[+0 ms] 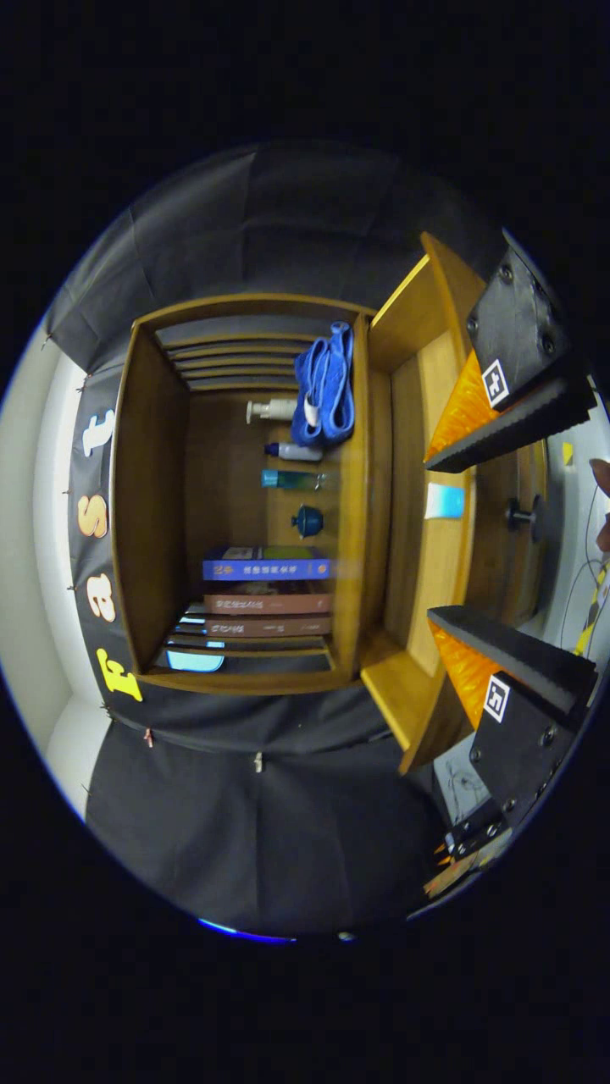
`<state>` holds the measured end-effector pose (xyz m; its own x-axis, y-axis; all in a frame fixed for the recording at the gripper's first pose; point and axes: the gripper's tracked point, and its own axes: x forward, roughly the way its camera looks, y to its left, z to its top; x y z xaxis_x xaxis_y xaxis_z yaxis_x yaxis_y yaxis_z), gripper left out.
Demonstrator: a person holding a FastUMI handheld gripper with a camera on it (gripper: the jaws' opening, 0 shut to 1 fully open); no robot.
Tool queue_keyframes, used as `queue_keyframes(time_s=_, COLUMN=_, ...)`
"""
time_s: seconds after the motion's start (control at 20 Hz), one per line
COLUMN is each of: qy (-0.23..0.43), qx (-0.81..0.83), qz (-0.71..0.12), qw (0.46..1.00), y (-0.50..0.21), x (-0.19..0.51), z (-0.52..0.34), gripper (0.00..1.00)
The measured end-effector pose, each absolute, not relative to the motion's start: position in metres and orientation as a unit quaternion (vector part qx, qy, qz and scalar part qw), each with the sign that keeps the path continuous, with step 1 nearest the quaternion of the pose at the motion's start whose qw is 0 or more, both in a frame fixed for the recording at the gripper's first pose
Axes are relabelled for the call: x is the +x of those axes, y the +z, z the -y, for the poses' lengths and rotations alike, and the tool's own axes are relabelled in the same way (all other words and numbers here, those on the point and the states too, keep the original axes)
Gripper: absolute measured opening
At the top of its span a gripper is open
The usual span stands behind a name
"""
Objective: Pull open the drawer, take out the items inside it, and place them on the countertop above the cabinet.
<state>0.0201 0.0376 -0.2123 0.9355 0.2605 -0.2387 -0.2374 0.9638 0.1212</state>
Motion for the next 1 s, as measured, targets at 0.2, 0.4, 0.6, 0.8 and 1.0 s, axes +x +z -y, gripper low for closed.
queue_keyframes(time_s=0.2, qy=0.125, qx=0.036, qz=-0.229, qw=0.965, y=-0.186, x=0.066, z=-0.031, gripper=0.99)
queue_keyframes(time_s=0.4, qy=0.118, qx=-0.008, qz=-0.324, qw=0.939, y=-0.205, x=0.117, z=-0.03, gripper=0.99)
queue_keyframes(time_s=0.6, qy=0.101, qx=-0.032, qz=-0.417, qw=0.903, y=-0.252, x=0.146, z=-0.029, gripper=0.99)
queue_keyframes(time_s=0.8, qy=0.075, qx=-0.068, qz=-0.482, qw=0.87, y=-0.305, x=0.16, z=-0.022, gripper=0.99)
queue_keyframes(time_s=1.0, qy=0.047, qx=-0.067, qz=-0.534, qw=0.841, y=-0.355, x=0.163, z=-0.014, gripper=1.0)
